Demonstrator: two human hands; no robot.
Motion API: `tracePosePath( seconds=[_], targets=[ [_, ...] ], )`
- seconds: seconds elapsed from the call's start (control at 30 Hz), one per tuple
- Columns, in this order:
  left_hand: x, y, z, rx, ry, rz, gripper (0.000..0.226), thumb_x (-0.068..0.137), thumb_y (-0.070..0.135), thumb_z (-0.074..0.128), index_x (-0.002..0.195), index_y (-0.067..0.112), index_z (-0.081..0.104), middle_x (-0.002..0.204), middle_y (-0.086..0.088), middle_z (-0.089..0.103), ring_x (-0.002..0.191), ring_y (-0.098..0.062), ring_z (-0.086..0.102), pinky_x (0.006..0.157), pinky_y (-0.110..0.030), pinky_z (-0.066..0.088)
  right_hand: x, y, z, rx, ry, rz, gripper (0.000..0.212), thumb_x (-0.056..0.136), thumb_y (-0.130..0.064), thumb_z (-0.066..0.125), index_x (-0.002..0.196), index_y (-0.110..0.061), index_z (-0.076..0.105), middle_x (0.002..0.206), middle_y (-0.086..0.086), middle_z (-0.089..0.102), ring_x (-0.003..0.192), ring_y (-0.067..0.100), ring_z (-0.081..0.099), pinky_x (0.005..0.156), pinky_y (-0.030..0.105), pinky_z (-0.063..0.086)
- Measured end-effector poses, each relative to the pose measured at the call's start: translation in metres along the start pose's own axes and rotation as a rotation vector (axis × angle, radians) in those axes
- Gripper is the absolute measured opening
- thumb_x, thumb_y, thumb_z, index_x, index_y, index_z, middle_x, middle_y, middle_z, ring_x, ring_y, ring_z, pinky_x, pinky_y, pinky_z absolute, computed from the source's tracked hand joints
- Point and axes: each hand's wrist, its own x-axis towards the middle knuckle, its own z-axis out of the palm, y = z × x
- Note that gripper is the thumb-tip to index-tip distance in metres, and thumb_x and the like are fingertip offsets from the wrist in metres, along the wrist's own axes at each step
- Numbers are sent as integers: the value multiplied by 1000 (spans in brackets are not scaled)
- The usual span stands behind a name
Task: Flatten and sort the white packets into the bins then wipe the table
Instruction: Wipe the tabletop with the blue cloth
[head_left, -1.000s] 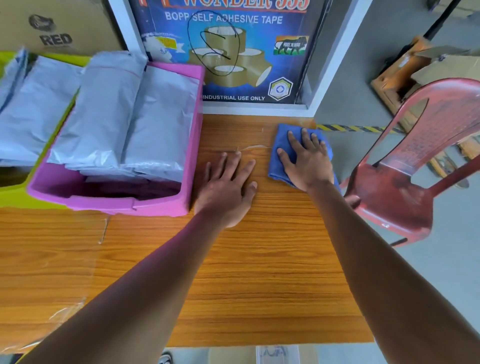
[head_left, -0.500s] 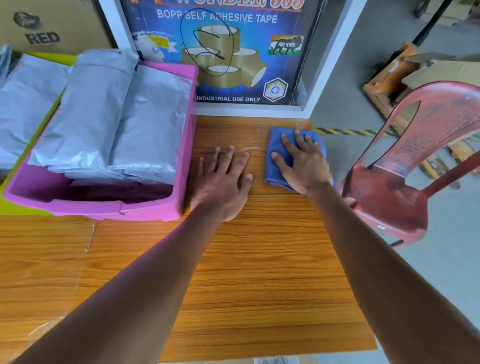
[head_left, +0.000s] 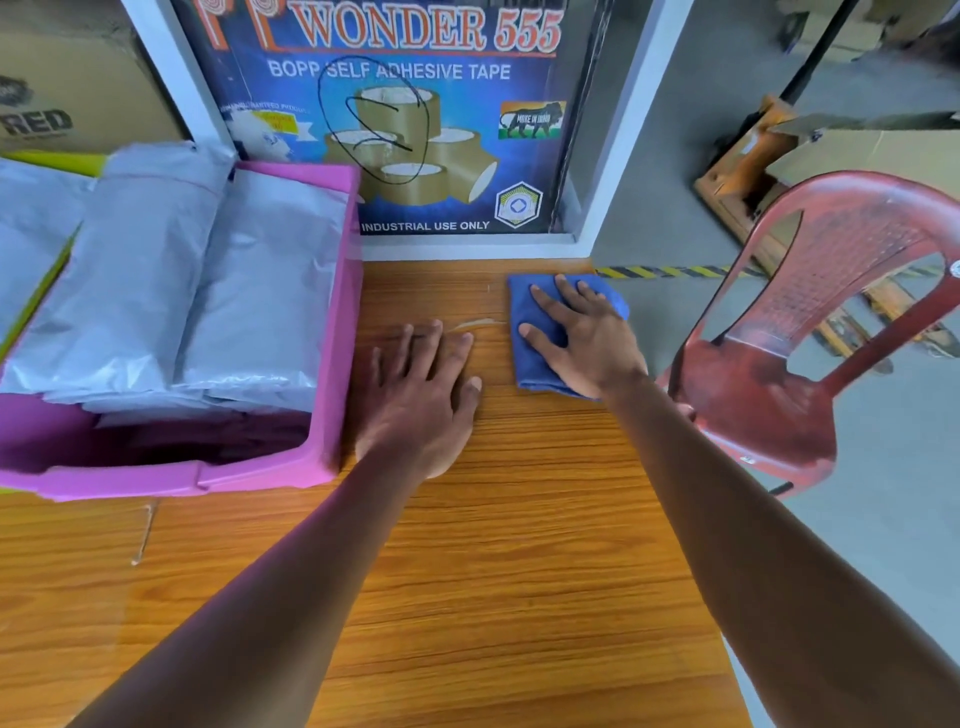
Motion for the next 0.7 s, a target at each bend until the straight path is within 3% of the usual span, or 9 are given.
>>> tracePosePath(
  seconds=[0.17, 0.37, 0.57, 0.7],
  targets=[
    [3, 1, 1, -4, -2, -7, 63, 105, 61, 12, 165, 45, 0, 176, 11, -7, 162, -20, -9, 129, -54, -1, 31, -5, -10, 5, -15, 99, 73, 101, -74, 29, 164, -39, 20, 174, -1, 13, 160, 27, 9, 130, 43, 15],
    [1, -1, 0, 1, -9, 3, 63, 106, 61, 8, 165, 45, -5, 176, 10, -11, 162, -21, -13, 129, -56, -1, -14, -23, 2, -5, 11, 12, 73, 99, -77, 29, 163, -42, 24, 173, -6, 16, 160, 24, 13, 129, 42, 14],
    [2, -1, 2, -51, 0, 8, 62, 106, 57, 13, 166, 44, 3, 176, 11, -7, 162, -20, -12, 129, -56, -2, 35, -23, -3, -67, -1, 109, 76, 101, -73, 25, 166, -34, 17, 174, 6, 14, 160, 31, 11, 130, 42, 6],
    [-1, -1, -1, -36, 13, 37, 61, 107, 53, 16, 167, 39, 10, 177, 6, 0, 163, -24, -3, 130, -56, 3, -12, -57, 6, -34, -5, -1, 76, 102, -72, 26, 166, -33, 20, 174, 4, 14, 159, 32, 11, 130, 44, 8]
  ],
)
